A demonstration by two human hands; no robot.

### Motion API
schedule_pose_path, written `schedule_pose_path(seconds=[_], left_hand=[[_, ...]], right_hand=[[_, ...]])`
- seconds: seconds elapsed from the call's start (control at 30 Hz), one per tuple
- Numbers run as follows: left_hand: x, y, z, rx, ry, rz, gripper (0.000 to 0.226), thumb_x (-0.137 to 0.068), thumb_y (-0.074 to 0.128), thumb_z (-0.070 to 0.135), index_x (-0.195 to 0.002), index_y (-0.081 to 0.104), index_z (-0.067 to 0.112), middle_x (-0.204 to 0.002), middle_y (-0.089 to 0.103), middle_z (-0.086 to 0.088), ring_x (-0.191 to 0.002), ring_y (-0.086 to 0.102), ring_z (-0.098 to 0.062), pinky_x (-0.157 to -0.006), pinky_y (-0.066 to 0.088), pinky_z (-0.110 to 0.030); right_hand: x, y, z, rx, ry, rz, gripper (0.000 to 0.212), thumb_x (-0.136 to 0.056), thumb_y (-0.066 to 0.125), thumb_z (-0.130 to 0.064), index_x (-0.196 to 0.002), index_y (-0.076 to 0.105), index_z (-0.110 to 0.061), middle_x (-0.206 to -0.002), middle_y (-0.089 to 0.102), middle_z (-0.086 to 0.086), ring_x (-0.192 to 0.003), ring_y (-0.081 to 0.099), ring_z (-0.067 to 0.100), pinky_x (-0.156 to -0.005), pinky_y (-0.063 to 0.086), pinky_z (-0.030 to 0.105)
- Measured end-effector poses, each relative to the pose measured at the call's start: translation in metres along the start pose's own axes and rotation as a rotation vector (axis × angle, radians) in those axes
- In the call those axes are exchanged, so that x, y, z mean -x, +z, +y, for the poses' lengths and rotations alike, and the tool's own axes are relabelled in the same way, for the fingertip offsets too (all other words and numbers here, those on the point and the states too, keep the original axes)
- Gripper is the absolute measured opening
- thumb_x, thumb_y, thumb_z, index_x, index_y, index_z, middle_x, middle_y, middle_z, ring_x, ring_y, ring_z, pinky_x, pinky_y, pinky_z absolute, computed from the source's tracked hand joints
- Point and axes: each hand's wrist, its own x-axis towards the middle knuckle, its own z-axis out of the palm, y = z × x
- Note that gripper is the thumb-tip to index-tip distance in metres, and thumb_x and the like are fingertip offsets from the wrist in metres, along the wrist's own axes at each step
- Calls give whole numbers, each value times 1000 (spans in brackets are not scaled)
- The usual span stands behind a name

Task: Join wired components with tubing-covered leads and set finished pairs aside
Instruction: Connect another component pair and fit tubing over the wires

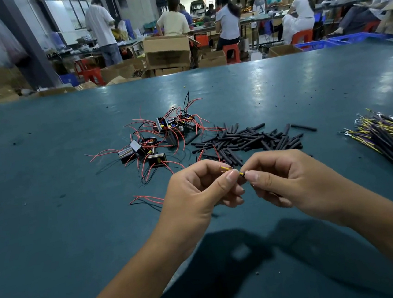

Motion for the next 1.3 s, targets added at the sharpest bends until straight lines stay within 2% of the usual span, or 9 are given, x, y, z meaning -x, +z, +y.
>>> schedule_pose_path(seconds=[0.17,0.43,0.67,0.77,0.83,0.93,1.03,1.2,1.3], left_hand=[[0,1,0,18,-57,17,7,-86,69,17,-82,75,20,-75,73,-12,-63,69,-20,-61,56,-25],[0,0,0,-198,36,38,6,-86,69,21,-82,74,20,-72,70,-2,-62,63,-15,-57,50,-24],[-1,4,1,-79,-75,92,12,-82,65,18,-73,72,18,-67,64,-4,-58,57,-16,-53,47,-25],[-2,7,0,-22,-126,111,14,-79,63,17,-66,70,19,-64,61,-5,-56,55,-16,-50,44,-24],[-1,10,0,-64,-89,121,15,-78,63,17,-65,69,19,-62,61,-4,-54,54,-14,-49,44,-23],[1,9,-1,-215,18,136,12,-81,63,19,-70,68,17,-61,63,0,-54,54,-11,-51,45,-23],[1,6,-1,-255,50,134,12,-83,63,19,-72,68,17,-63,63,1,-55,55,-11,-52,46,-24],[-1,9,0,-74,-55,116,16,-81,62,16,-67,69,20,-63,61,-3,-55,54,-15,-50,44,-23],[0,9,-2,-143,0,164,14,-81,63,17,-68,68,17,-62,62,-2,-54,53,-13,-50,44,-22]], right_hand=[[-1,1,5,-42,-13,51,16,-97,57,-17,-90,65,-4,-64,56,-1,-53,43,12,-46,35,19],[-2,1,7,-1,-75,73,12,-95,62,-34,-89,68,-25,-60,45,-3,-53,37,10,-47,33,14],[-3,3,11,107,-114,94,10,-92,59,-32,-86,64,-25,-61,53,-12,-52,42,1,-51,35,11],[-3,5,10,135,-128,112,12,-90,62,-36,-86,65,-25,-66,55,10,-58,44,26,-52,36,36],[-3,5,9,158,-142,129,14,-89,63,-38,-86,67,-25,-73,55,23,-60,45,32,-57,37,46],[-2,4,10,170,-163,151,12,-89,64,-36,-84,67,-25,-64,53,12,-57,41,28,-52,35,35],[-2,3,12,179,-168,163,9,-88,65,-33,-83,66,-26,-58,47,-8,-53,36,6,-50,32,17],[-1,3,11,158,-152,202,10,-89,68,-34,-83,67,-26,-60,51,4,-55,39,12,-51,33,23],[-1,4,10,161,-148,195,11,-89,67,-33,-83,67,-24,-64,53,13,-57,39,15,-51,33,26]])
